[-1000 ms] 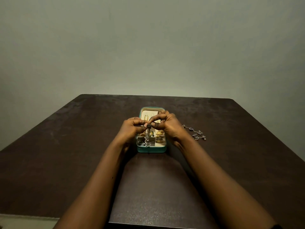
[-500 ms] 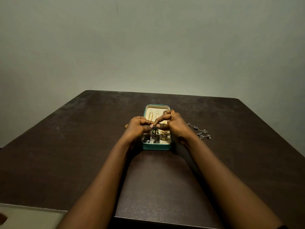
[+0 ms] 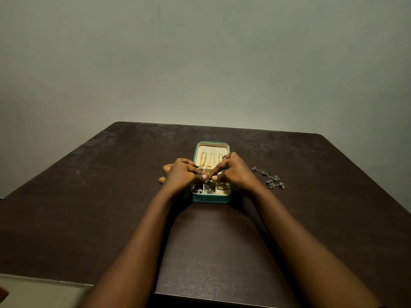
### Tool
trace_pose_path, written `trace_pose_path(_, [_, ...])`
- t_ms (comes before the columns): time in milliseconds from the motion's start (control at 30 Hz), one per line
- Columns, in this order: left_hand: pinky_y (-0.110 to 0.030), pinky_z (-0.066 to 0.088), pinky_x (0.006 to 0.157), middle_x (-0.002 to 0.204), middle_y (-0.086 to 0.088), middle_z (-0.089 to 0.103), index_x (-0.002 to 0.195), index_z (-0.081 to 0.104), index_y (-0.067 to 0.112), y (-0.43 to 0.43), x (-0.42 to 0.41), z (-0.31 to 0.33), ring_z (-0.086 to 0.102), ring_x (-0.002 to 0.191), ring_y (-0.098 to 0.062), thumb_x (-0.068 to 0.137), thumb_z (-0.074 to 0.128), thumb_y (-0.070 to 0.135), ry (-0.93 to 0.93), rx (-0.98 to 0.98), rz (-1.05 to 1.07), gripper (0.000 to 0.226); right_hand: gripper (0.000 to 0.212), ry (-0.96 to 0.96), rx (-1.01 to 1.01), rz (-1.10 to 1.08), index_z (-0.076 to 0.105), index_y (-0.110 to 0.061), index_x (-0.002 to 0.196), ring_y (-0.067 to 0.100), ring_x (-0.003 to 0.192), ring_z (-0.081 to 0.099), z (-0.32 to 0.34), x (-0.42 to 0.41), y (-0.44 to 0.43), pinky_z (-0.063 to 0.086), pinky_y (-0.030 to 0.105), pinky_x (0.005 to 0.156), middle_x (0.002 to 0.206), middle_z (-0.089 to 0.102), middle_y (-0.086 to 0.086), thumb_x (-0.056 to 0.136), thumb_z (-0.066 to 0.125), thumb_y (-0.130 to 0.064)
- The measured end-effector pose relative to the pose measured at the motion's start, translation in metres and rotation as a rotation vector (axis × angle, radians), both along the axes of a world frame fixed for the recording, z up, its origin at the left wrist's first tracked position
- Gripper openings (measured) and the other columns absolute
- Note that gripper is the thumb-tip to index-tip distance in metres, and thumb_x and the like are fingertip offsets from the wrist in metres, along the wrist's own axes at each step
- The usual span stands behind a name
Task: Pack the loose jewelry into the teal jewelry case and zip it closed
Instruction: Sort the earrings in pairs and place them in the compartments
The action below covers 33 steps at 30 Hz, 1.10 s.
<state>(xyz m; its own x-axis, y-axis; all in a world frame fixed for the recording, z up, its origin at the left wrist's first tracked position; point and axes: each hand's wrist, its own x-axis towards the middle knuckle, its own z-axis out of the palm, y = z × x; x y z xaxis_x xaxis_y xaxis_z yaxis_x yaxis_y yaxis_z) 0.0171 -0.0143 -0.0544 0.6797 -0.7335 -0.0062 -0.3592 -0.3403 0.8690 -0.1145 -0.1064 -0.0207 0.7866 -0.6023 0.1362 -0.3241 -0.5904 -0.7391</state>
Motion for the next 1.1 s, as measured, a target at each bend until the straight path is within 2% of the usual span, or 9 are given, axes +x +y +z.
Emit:
trace_pose_path(133, [-0.008,0.031,0.077,0.113,0.006,0.052,0.081,0.075,0.019,0.0,-0.003,0.0,0.037,0.114,-0.01,0.071,0.08,0.019,-0.002,-0.018,0.012,0.011,0.017,0.045,-0.01,-0.069,0.076,-0.007,0.088,0.013,0.091,0.06,-0.007,0.008,-0.004,0.051,0.035,0.093,0.086,0.072,0.004,0.071,0.075,-0.003])
trace_pose_path(200, [-0.007,0.023,0.067,0.113,0.006,0.05,0.093,0.074,0.012,0.002,-0.004,0.003,0.031,0.108,-0.006,0.074,0.078,0.019,-0.02,-0.003,-0.003,0.02,0.018,0.076,0.007,-0.066,0.075,-0.005,0.091,0.01,0.085,0.059,-0.007,0.009,-0.005,0.052,0.031,0.086,0.094,0.073,0.008,0.074,0.072,-0.003])
trace_pose_path(300, [-0.027,0.028,0.096,0.111,0.012,0.052,0.067,0.074,0.029,0.004,-0.002,0.003,0.031,0.116,-0.015,0.067,0.081,0.028,-0.066,0.034,-0.004,0.008,0.017,0.094,0.031,-0.04,0.075,-0.005,0.091,0.013,0.088,0.06,-0.007,0.008,-0.006,0.052,0.033,0.087,0.094,0.073,0.01,0.074,0.071,-0.002])
trace_pose_path(367, [-0.04,0.026,0.098,0.111,0.014,0.053,0.058,0.068,0.033,0.007,-0.004,0.004,0.029,0.118,-0.017,0.066,0.081,0.032,-0.118,0.089,-0.014,0.016,0.016,0.108,0.025,-0.048,0.076,-0.006,0.087,0.017,0.093,0.063,-0.008,0.009,-0.006,0.053,0.036,0.089,0.09,0.074,0.009,0.071,0.073,-0.003])
trace_pose_path(467, [-0.033,0.02,0.088,0.113,0.017,0.049,0.061,0.068,0.034,0.008,-0.006,0.006,0.024,0.116,-0.016,0.067,0.08,0.036,-0.197,0.108,-0.007,0.013,0.015,0.149,-0.002,-0.063,0.077,-0.008,0.085,0.016,0.092,0.064,-0.01,0.01,-0.007,0.054,0.033,0.086,0.088,0.074,0.007,0.072,0.072,-0.002])
trace_pose_path(633, [-0.031,0.022,0.092,0.115,0.016,0.038,0.065,0.071,0.033,0.012,-0.016,0.013,0.019,0.116,-0.018,0.06,0.082,0.045,-0.3,0.188,-0.081,0.017,0.016,0.103,0.103,-0.053,0.075,-0.001,0.085,0.012,0.083,0.06,-0.006,0.005,-0.008,0.05,0.031,0.085,0.078,0.07,0.007,0.072,0.069,0.006])
trace_pose_path(733, [-0.03,0.017,0.087,0.119,0.017,0.038,0.078,0.075,0.031,0.014,-0.017,0.015,0.017,0.118,-0.018,0.062,0.078,0.05,-0.351,0.218,-0.109,0.025,0.016,0.068,0.121,-0.071,0.074,0.002,0.088,0.013,0.09,0.058,-0.004,0.003,-0.007,0.049,0.032,0.087,0.091,0.071,0.013,0.075,0.065,0.008])
trace_pose_path(900, [-0.03,0.015,0.087,0.115,0.015,0.036,0.082,0.069,0.027,0.015,-0.015,0.019,0.018,0.122,-0.02,0.075,0.073,0.042,-0.352,0.152,-0.064,0.017,0.018,0.102,0.132,-0.047,0.074,0.001,0.09,0.008,0.084,0.053,-0.004,0.004,-0.006,0.043,0.025,0.076,0.083,0.065,0.005,0.078,0.063,0.007])
trace_pose_path(1100, [-0.031,0.015,0.085,0.119,0.015,0.039,0.085,0.071,0.033,0.013,-0.019,0.018,0.017,0.12,-0.018,0.073,0.075,0.043,-0.395,0.213,-0.078,0.017,0.017,0.114,0.122,-0.06,0.074,0.001,0.089,0.012,0.092,0.056,-0.007,0.006,-0.009,0.049,0.031,0.084,0.086,0.067,0.007,0.078,0.062,0.007])
